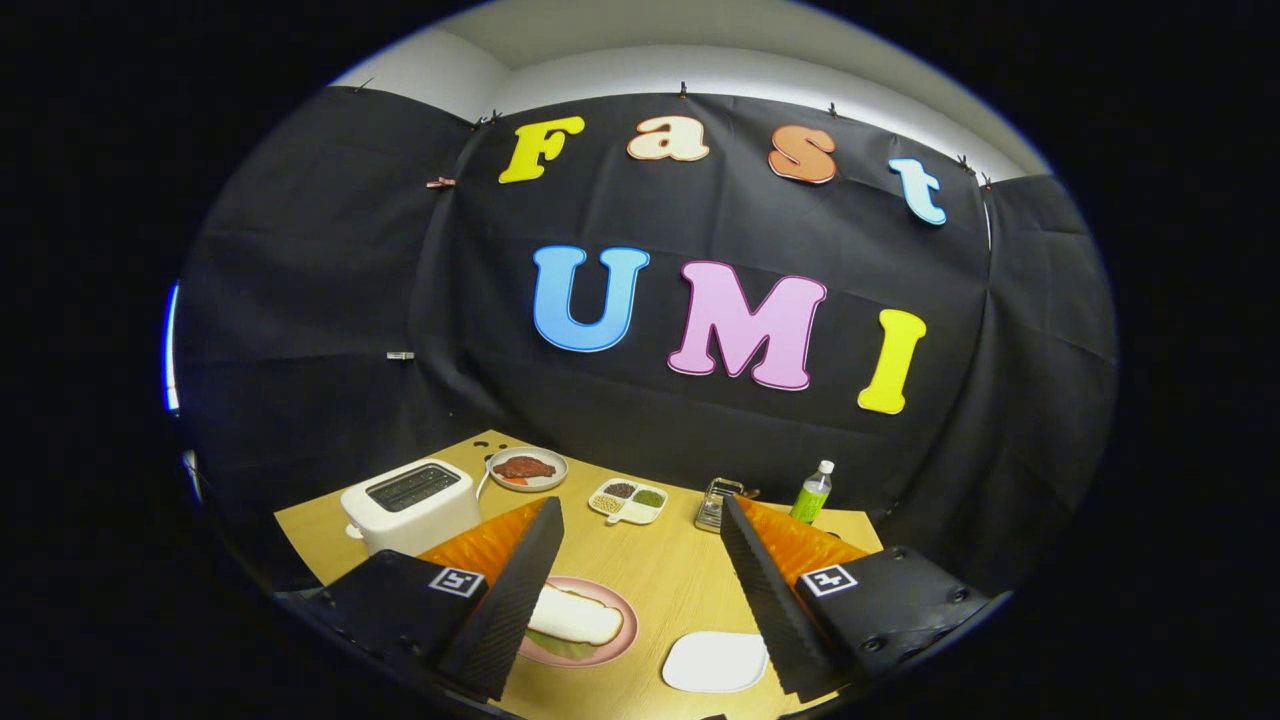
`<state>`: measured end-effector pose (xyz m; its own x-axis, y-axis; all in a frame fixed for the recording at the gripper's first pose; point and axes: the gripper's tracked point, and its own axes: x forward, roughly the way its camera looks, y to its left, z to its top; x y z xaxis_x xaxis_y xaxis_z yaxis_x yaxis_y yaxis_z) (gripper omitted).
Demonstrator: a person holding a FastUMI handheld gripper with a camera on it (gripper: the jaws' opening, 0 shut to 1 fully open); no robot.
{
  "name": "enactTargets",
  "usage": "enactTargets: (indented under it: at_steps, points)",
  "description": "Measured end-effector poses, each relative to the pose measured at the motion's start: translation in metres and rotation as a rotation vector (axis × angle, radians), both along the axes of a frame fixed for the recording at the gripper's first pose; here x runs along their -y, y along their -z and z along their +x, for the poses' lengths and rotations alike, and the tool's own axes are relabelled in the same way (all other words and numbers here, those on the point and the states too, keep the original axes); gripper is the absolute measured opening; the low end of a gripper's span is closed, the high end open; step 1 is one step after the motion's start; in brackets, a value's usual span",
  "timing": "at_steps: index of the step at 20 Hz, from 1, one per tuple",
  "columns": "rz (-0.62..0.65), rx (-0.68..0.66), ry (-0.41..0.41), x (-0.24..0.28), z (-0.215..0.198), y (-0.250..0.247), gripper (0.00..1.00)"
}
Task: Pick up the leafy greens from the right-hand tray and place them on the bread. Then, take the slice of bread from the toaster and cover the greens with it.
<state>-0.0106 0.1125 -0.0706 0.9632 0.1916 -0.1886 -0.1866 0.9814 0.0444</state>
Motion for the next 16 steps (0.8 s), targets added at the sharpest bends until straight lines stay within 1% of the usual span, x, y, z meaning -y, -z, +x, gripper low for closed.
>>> enactTargets:
  at_steps: [3, 6, 9, 13, 16]
  points:
    - [0.009, 0.024, -0.019, 0.009, -0.005, -0.009, 0.98]
    - [-0.005, 0.067, -0.02, 0.025, -0.008, -0.019, 0.98]
    - [0.02, 0.115, -0.064, 0.026, -0.015, -0.029, 0.98]
    - [0.055, 0.119, -0.109, 0.041, -0.022, -0.026, 0.98]
    - [0.061, 0.125, -0.107, 0.06, -0.022, -0.021, 0.97]
